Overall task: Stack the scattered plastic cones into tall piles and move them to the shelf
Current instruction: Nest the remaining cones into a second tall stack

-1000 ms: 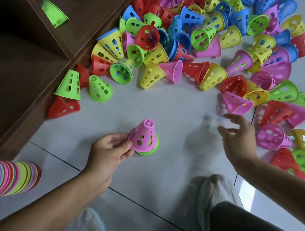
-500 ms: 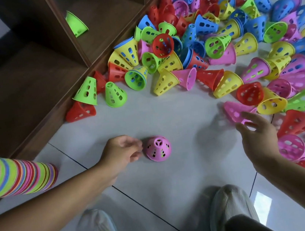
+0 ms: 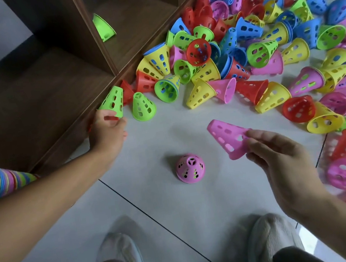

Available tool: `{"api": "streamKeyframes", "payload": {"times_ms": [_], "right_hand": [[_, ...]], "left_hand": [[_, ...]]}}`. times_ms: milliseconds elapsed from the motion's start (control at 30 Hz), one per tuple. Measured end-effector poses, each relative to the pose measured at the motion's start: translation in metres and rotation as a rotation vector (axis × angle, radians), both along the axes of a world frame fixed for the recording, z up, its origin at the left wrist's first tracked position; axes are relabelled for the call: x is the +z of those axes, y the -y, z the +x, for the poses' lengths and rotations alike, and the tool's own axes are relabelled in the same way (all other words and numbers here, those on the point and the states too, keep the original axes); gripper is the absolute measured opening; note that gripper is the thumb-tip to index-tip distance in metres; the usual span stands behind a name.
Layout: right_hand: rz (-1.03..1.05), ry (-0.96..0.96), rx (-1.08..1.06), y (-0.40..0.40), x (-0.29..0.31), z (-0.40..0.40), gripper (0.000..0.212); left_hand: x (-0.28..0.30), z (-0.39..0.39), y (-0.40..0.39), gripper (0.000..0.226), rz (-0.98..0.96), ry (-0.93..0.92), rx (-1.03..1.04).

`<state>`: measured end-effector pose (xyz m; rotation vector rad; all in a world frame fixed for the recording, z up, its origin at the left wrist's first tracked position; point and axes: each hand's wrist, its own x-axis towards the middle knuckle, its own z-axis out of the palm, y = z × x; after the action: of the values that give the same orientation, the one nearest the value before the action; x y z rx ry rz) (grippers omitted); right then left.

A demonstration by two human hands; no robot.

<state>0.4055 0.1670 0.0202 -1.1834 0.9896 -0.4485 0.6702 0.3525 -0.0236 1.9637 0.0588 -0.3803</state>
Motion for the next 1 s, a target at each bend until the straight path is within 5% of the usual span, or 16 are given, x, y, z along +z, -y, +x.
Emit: {"api": "streamKeyframes", "payload": {"times_ms": [300,567,1000], "right_hand": [[0.243,0.105,0.135,-0.029,-0.003,0.015,0.015],[0.277,-0.064,0.164,-0.047,-0.024,0.021,0.019],[0.228,-0.161,0.187,-0.037,-0.059,0.029,0.012]], "left_hand": [[-0.003,-0.002,0.008,0.042,0.07,-0.036,-0.018],[-0.007,0.002,0.008,0.067,-0.054,-0.177,-0.07],[0.03,-0.032,-0.007,0.006,-0.354,-0.141,0.146]]}}
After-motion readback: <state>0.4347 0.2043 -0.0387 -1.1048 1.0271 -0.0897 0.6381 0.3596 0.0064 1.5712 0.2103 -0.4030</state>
